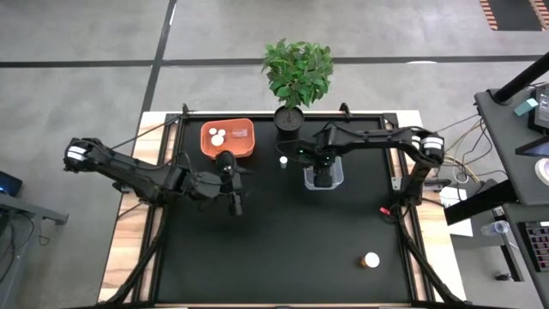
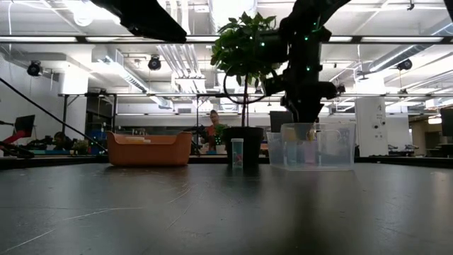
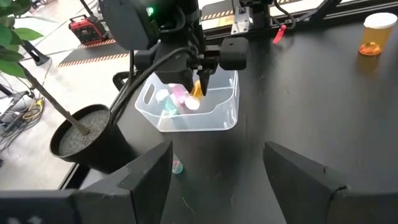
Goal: Pick and place medicine bottles into bin by pill shape (circle, oval)
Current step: Put the orange capsule pill bottle into the transparent bin, then put the blue tablet pill bottle into the orange bin
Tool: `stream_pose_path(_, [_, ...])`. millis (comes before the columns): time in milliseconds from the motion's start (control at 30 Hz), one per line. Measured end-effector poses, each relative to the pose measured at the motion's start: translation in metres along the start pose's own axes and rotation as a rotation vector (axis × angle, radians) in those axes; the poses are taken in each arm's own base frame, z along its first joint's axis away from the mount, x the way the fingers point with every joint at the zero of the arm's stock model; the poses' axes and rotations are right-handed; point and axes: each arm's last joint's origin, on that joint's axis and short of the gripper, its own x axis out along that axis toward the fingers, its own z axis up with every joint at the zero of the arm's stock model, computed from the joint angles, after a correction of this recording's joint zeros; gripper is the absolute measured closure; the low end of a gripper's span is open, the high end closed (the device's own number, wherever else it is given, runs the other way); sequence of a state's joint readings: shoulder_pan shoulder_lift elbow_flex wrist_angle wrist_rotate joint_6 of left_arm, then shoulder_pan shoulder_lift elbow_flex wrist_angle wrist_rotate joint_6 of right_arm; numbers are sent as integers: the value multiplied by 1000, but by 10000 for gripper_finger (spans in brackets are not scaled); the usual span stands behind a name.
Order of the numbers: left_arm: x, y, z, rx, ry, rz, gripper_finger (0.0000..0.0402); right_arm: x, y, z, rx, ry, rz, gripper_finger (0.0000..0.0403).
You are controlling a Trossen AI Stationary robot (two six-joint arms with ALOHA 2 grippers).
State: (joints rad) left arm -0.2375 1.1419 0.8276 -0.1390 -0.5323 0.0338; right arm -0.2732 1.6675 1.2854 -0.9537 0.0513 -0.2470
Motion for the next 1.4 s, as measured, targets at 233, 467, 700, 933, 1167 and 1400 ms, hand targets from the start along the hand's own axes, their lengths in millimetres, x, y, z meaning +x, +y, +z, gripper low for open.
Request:
stream_pose_path(233, [0, 0, 0, 0, 0, 0, 168, 12, -2, 2, -5, 35, 8, 309])
stream_pose_path(467, [0, 0, 0, -1, -1, 0, 168, 14, -1, 2, -29, 40, 9, 270])
stream_pose_path(700, [0, 0, 0, -1, -2, 0, 168, 13, -2, 3, -26, 38, 8, 234])
stream_pose_path(933, [0, 0, 0, -1, -2, 0, 168, -6, 0, 3, 19, -20, -8, 227])
stream_pose_path(1167, [0, 0, -1, 0, 1, 0, 168, -30, 13, 3, 89, -117, -17, 227])
stream_pose_path(1400, [1, -1, -5, 8, 13, -1, 168, -44, 38, 11, 87, -241, -6, 227])
